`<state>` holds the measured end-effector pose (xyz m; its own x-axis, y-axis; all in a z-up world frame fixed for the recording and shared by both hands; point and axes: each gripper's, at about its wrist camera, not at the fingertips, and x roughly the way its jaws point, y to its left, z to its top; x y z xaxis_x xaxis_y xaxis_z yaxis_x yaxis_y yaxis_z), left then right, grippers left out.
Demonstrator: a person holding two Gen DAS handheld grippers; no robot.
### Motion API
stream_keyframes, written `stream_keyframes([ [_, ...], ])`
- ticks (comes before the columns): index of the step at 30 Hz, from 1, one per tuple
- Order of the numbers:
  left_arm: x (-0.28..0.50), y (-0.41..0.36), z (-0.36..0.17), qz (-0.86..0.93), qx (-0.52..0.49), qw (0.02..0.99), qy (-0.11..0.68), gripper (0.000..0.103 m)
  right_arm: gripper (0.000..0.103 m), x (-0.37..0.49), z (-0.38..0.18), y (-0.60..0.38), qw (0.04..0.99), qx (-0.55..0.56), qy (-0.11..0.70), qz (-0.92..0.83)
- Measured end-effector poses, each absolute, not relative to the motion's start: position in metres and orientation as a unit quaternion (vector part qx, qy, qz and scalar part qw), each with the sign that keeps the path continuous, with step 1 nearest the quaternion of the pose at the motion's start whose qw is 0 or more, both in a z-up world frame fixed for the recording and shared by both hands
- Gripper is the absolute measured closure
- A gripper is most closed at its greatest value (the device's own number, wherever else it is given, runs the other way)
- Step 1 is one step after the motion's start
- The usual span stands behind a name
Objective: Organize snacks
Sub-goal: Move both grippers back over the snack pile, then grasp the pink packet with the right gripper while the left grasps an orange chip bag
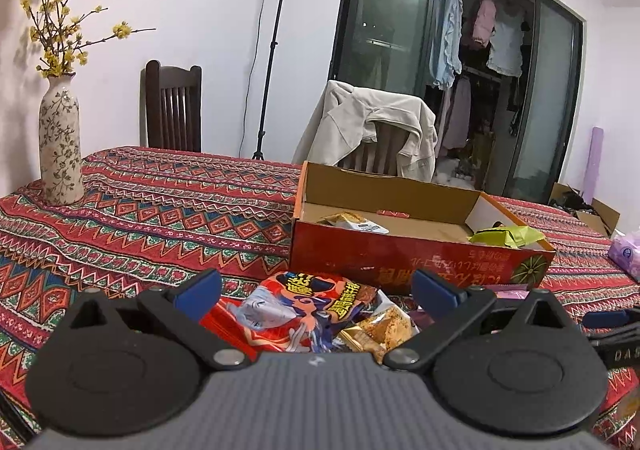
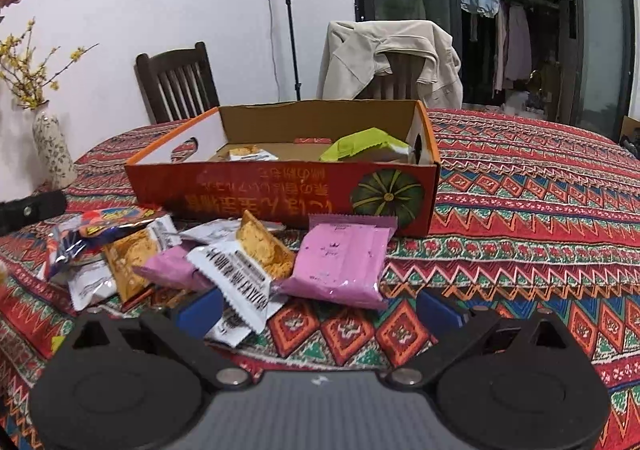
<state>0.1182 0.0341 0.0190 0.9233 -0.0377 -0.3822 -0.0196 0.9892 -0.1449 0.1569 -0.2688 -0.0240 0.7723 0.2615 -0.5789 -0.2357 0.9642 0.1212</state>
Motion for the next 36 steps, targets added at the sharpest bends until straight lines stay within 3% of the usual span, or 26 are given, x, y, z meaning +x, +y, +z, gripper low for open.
stream_keyframes([
  [18,0.124,0.046,0.007,-0.010,-0.106,0.971,0.212,0.000,0.002,0.212,-0.032,-0.256,0.944,-0.008,0.327,0.049],
  [30,0.125,0.046,0.005,-0.007,-0.108,0.970,0.219,0.000,0.015,0.218,-0.054,-0.252,0.942,-0.018,0.332,0.052],
  [33,0.125,0.046,0.004,-0.007,-0.109,0.970,0.219,0.000,0.025,0.216,-0.054,-0.252,0.943,-0.016,0.328,0.059],
  [35,0.124,0.046,0.004,-0.008,-0.109,0.970,0.219,0.000,0.039,0.212,-0.053,-0.249,0.944,-0.020,0.322,0.073],
  [36,0.124,0.046,0.004,-0.008,-0.109,0.970,0.219,0.000,0.039,0.210,-0.052,-0.248,0.944,-0.024,0.320,0.076],
])
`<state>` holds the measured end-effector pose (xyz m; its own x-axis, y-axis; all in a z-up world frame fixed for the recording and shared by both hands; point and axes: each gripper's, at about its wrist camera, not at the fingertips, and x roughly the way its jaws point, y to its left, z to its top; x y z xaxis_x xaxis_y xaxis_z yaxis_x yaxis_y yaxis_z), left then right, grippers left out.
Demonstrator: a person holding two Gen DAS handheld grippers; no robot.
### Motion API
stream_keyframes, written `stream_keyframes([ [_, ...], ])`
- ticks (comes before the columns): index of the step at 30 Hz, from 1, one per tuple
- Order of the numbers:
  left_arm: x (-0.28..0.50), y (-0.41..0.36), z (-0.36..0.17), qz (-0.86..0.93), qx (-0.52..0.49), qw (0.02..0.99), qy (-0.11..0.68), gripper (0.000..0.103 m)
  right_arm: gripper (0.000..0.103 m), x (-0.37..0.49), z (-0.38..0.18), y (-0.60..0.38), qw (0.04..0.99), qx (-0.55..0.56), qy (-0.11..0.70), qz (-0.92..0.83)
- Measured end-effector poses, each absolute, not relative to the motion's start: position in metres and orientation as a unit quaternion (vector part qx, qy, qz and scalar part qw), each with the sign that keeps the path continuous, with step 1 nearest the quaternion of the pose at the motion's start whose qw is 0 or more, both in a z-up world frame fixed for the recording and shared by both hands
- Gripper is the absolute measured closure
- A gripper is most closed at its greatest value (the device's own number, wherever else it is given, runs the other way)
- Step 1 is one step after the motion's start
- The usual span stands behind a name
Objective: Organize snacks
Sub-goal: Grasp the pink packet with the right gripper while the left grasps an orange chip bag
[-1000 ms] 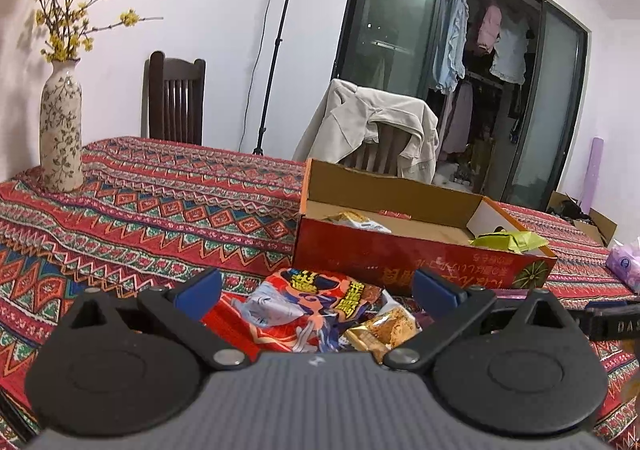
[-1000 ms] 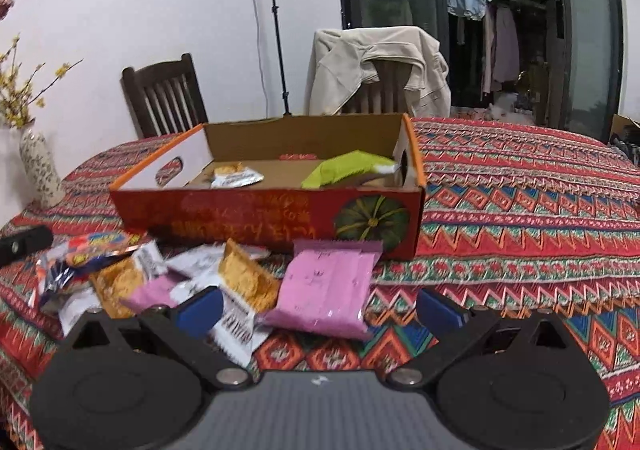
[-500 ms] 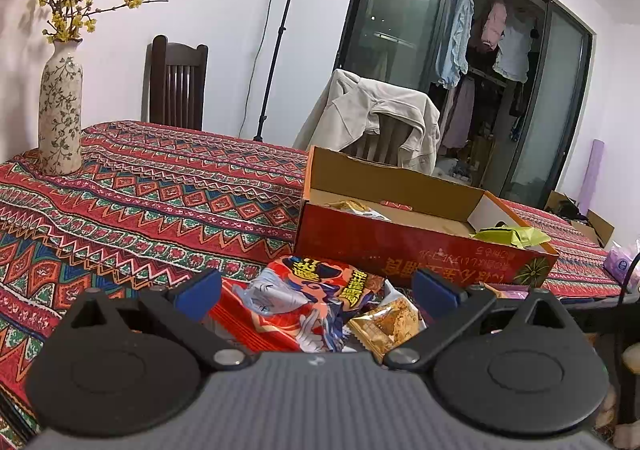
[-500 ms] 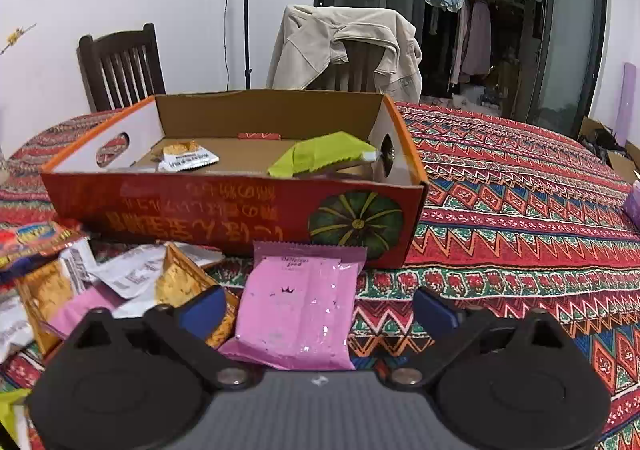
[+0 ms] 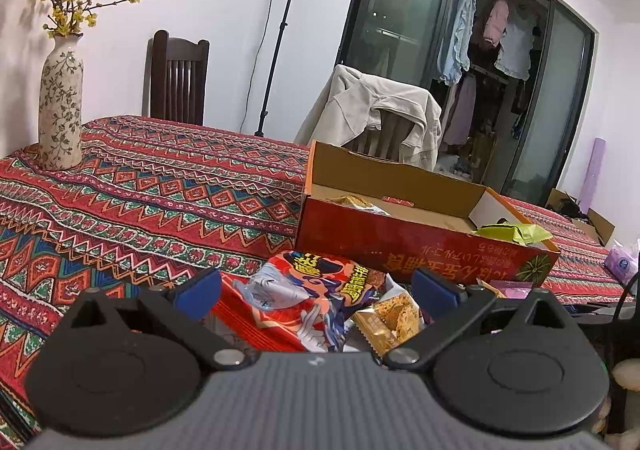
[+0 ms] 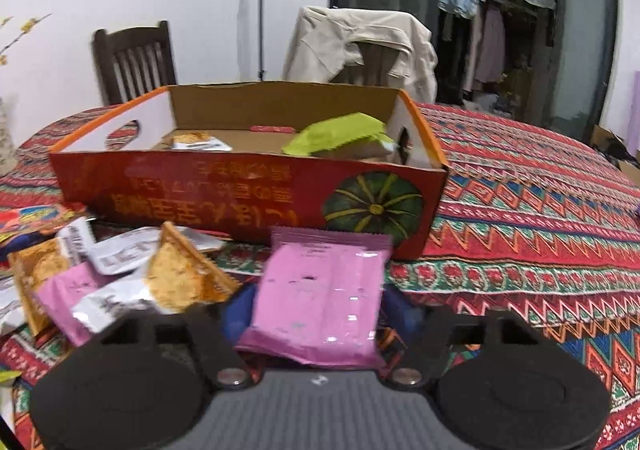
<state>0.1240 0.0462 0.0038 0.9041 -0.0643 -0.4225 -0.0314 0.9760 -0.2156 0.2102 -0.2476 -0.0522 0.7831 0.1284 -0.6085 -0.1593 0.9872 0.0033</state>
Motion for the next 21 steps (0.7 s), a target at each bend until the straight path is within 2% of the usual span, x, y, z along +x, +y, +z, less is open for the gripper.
stream_keyframes([
  [6,0.123,0.047,0.003,-0.004,-0.111,0.970,0.217,0.000,0.042,0.203,-0.048,-0.251,0.946,-0.020,0.315,0.077],
  [17,0.128,0.047,0.009,0.012,-0.109,0.967,0.232,0.000,0.042,0.186,-0.029,-0.272,0.964,0.018,0.256,0.072],
  [21,0.129,0.043,0.022,0.025,-0.067,0.971,0.227,0.000,0.042,0.181,-0.025,-0.275,0.965,0.029,0.247,0.084],
])
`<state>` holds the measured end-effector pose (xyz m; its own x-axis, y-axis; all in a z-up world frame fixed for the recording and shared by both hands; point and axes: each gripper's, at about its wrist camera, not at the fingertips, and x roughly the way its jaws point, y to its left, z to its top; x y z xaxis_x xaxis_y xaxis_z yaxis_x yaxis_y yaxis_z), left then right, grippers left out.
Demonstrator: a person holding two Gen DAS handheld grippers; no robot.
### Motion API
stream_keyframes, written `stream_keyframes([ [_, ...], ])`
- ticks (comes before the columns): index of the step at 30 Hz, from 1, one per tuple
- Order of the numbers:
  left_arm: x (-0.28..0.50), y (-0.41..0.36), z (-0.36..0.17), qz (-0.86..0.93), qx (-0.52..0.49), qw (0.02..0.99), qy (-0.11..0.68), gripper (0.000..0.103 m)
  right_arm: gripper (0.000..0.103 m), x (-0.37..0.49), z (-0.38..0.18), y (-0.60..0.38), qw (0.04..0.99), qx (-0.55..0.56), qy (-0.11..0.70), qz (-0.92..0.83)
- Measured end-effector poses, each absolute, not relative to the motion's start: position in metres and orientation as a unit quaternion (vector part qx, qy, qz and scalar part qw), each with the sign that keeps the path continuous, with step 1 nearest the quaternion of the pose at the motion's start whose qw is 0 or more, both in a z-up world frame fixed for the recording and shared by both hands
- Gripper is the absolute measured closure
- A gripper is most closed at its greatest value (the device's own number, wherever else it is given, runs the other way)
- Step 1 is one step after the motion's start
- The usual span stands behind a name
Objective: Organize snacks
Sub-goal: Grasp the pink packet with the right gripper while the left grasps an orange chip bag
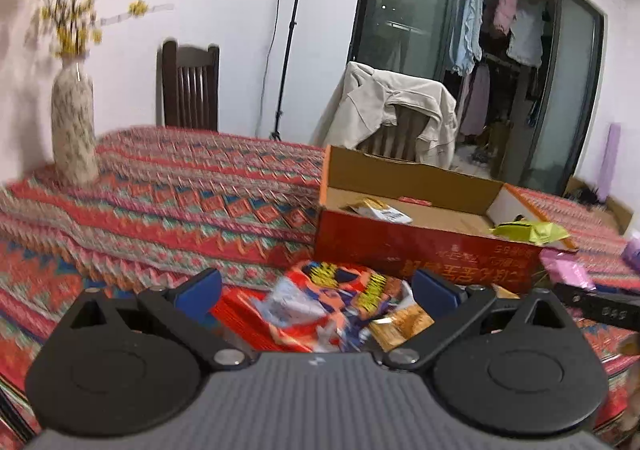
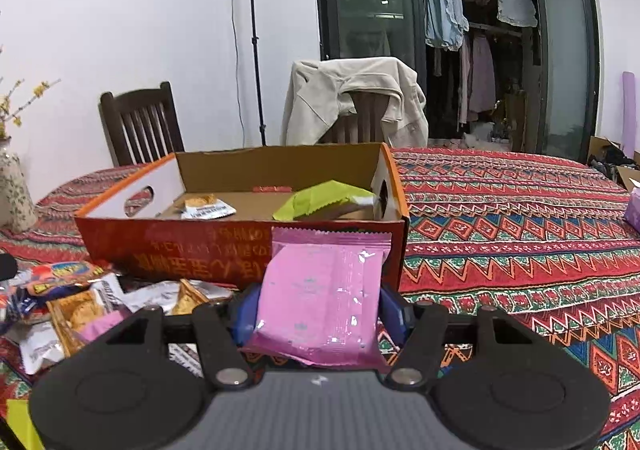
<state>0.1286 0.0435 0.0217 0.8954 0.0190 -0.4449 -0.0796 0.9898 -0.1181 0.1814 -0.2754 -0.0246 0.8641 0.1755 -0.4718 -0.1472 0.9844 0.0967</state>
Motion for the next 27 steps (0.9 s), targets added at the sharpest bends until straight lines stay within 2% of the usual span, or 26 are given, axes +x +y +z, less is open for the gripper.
stream_keyframes([
  [7,0.148,0.040,0.036,0.027,-0.017,0.966,0.256,0.000,0.042,0.171,-0.020,-0.275,0.967,0.029,0.232,0.104],
  [14,0.184,0.028,0.021,0.010,0.016,0.946,0.324,0.000,0.042,0.167,-0.018,-0.276,0.967,0.034,0.227,0.108],
  [19,0.204,0.035,0.002,-0.006,-0.008,0.924,0.382,0.000,0.042,0.166,-0.018,-0.275,0.968,0.035,0.225,0.111],
  [23,0.206,0.038,-0.005,-0.007,-0.012,0.920,0.391,0.000,0.042,0.165,-0.017,-0.275,0.967,0.036,0.225,0.113],
  [25,0.206,0.041,-0.007,-0.007,-0.021,0.919,0.393,0.006,0.042,0.165,-0.017,-0.274,0.967,0.035,0.225,0.115],
  [27,0.206,0.045,-0.008,-0.010,-0.036,0.918,0.395,0.027,0.042,0.165,-0.017,-0.274,0.967,0.035,0.225,0.115],
])
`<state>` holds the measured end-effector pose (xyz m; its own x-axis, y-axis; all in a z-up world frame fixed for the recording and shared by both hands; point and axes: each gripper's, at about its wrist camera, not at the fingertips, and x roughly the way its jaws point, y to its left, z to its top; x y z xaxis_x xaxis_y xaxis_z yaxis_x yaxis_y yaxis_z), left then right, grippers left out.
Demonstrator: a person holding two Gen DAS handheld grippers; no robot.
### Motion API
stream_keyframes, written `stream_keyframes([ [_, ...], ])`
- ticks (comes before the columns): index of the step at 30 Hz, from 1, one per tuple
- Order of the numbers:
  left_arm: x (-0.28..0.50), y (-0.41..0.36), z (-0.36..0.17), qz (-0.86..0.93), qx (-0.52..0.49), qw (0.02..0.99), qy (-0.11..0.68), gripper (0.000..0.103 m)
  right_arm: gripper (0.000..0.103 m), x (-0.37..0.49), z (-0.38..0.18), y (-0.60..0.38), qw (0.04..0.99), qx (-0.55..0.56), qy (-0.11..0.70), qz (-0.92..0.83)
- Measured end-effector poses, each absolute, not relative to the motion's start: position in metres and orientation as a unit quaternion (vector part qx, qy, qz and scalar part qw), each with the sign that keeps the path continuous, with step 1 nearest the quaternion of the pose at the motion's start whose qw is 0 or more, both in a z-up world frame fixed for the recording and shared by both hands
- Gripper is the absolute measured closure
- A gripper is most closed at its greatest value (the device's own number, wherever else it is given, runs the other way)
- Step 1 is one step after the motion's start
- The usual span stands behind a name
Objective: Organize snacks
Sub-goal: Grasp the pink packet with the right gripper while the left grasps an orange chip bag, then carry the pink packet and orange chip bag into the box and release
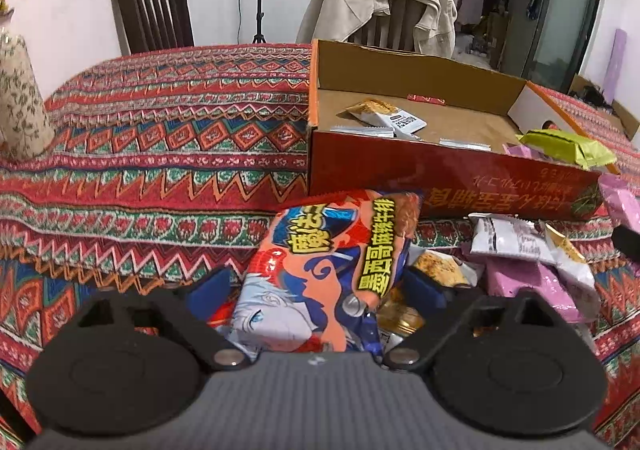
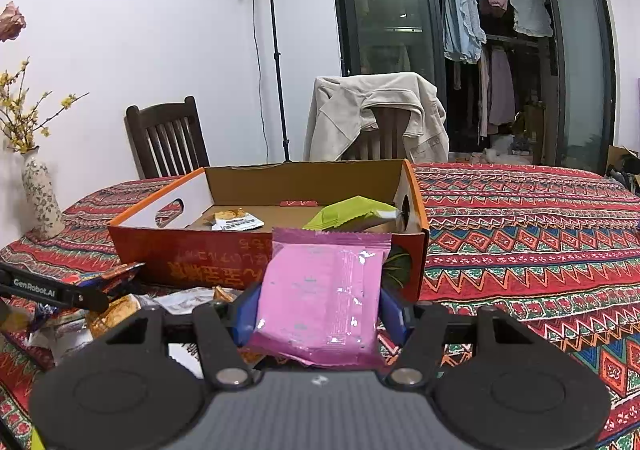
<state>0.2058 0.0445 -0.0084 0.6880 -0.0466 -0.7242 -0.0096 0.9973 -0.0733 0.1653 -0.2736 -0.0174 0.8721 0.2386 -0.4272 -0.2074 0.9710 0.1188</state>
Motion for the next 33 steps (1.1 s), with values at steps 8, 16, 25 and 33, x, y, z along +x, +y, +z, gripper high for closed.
stream_keyframes([
  [8,0.193,0.052,-0.004,-0.010,-0.059,0.924,0.378,0.047,0.042,0.166,-0.018,-0.272,0.966,0.033,0.226,0.120],
  [16,0.157,0.047,0.022,-0.005,-0.046,0.947,0.318,0.047,0.042,0.160,-0.015,-0.270,0.967,0.034,0.212,0.138],
  [25,0.150,0.033,0.059,-0.025,-0.052,0.964,0.261,0.046,0.042,0.151,0.003,-0.262,0.968,0.031,0.192,0.157],
  [33,0.177,0.006,0.087,-0.052,-0.063,0.969,0.235,0.046,0.042,0.174,0.035,-0.255,0.971,0.026,0.184,0.150],
])
